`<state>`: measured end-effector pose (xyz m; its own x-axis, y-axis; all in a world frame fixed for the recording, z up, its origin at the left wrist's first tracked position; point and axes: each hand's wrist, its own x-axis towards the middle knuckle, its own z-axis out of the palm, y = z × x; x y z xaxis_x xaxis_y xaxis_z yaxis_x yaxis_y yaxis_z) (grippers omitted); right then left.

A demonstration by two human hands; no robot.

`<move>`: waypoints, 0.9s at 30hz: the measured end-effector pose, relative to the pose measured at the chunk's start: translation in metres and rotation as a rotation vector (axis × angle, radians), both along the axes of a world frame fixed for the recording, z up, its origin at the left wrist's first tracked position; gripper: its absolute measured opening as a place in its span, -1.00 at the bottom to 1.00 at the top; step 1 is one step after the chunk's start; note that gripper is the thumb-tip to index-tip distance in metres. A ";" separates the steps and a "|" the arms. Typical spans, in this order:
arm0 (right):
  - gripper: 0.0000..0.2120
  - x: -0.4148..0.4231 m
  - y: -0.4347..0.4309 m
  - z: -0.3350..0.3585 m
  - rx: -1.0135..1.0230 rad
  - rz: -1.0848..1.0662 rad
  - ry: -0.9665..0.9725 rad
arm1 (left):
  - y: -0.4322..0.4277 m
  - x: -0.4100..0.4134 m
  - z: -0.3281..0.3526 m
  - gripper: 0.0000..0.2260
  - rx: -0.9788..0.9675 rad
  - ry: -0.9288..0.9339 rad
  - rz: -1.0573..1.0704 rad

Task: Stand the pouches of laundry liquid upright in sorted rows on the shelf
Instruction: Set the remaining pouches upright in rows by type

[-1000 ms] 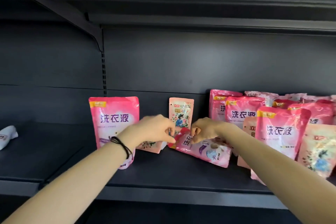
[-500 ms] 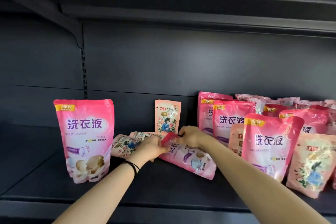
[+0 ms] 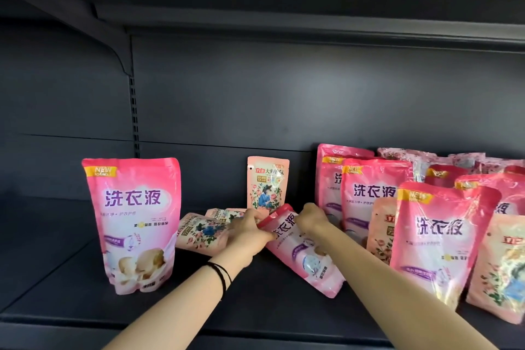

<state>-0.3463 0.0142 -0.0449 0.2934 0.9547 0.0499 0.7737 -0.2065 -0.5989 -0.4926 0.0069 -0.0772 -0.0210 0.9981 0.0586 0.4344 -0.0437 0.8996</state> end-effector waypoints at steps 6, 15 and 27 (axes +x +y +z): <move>-0.79 0.000 -0.007 0.011 0.112 -0.042 0.090 | -0.001 0.000 0.001 -0.50 -0.073 -0.498 0.113; -0.81 -0.013 -0.056 0.041 0.425 0.076 0.850 | -0.026 -0.022 0.074 -0.95 0.158 -0.754 -0.002; -0.91 -0.019 -0.100 0.023 0.498 0.312 1.131 | -0.045 -0.051 0.080 -0.85 0.435 -0.555 -0.227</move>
<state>-0.3654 -0.0857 -0.0216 0.1738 0.9406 0.2916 -0.2415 0.3277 -0.9134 -0.5432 -0.0386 0.0026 0.0419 0.8704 0.4905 -0.1419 -0.4808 0.8653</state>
